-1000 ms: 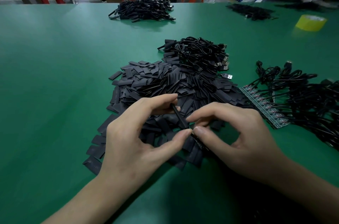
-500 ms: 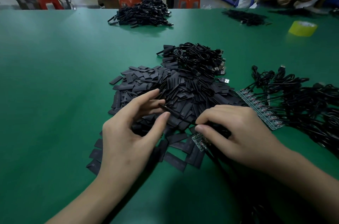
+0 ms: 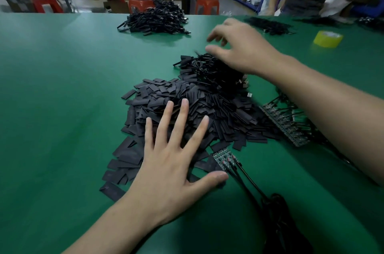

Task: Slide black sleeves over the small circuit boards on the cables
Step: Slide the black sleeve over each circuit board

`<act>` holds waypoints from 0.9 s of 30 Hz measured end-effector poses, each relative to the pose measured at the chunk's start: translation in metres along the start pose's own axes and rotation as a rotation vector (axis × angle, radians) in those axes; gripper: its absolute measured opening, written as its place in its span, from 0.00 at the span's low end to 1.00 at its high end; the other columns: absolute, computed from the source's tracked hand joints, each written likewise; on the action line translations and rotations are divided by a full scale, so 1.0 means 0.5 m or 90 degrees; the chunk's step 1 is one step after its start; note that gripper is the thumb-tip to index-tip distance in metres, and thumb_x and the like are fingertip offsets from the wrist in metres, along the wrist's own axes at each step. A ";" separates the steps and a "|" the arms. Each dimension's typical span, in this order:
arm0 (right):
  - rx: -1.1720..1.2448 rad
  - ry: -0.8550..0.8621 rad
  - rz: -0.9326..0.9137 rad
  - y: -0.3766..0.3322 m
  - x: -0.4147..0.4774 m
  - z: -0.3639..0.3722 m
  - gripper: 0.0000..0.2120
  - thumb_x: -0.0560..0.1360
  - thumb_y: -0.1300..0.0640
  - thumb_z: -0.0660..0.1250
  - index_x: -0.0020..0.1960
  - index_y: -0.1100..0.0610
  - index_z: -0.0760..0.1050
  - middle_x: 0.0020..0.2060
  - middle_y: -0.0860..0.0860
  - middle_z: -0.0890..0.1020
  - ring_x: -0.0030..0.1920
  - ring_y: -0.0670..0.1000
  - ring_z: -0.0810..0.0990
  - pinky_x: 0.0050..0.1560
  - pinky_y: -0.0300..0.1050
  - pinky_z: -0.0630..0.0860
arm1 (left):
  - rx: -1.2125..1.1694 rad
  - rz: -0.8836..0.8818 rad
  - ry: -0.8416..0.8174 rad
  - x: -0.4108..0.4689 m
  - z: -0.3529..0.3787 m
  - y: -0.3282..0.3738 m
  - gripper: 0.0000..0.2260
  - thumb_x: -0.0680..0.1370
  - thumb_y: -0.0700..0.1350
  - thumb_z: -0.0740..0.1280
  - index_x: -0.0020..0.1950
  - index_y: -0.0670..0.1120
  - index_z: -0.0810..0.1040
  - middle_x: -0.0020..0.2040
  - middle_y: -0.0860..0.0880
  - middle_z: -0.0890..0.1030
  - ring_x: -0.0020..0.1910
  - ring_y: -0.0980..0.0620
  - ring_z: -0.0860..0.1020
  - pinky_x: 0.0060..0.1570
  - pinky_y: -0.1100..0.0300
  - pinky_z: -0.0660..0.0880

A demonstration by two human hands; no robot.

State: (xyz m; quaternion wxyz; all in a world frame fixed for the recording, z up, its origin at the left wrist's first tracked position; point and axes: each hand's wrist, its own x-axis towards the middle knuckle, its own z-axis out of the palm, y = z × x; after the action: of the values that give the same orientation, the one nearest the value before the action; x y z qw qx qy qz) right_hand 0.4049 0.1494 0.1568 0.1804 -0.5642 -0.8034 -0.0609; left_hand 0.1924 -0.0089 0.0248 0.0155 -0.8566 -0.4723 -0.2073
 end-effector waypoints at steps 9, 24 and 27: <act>0.062 -0.352 -0.182 -0.018 -0.273 0.027 0.18 0.73 0.37 0.72 0.61 0.39 0.80 0.51 0.37 0.75 0.56 0.37 0.72 0.60 0.40 0.71 | 0.022 -0.030 -0.053 0.002 -0.005 0.011 0.50 0.71 0.81 0.44 0.83 0.49 0.43 0.82 0.48 0.37 0.81 0.45 0.36 0.75 0.31 0.49; 0.111 -0.325 -0.106 -0.032 -0.292 0.044 0.16 0.72 0.42 0.76 0.54 0.42 0.74 0.51 0.38 0.73 0.55 0.40 0.71 0.55 0.38 0.70 | -0.164 -0.047 0.089 0.001 -0.028 0.023 0.26 0.73 0.73 0.59 0.49 0.51 0.61 0.49 0.54 0.65 0.51 0.51 0.66 0.57 0.53 0.61; 0.288 -0.293 -0.016 -0.037 -0.296 0.040 0.11 0.74 0.53 0.77 0.47 0.43 0.74 0.43 0.41 0.79 0.45 0.42 0.79 0.46 0.35 0.73 | -0.185 -0.036 0.004 -0.004 -0.026 0.021 0.29 0.74 0.76 0.53 0.62 0.57 0.66 0.60 0.60 0.66 0.65 0.58 0.64 0.67 0.56 0.57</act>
State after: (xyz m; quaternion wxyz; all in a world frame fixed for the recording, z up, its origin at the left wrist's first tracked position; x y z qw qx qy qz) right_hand 0.4274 0.0178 0.0871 0.1141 -0.4991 -0.8231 0.2459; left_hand 0.1958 -0.0191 0.0378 -0.1124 -0.8356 -0.4610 -0.2767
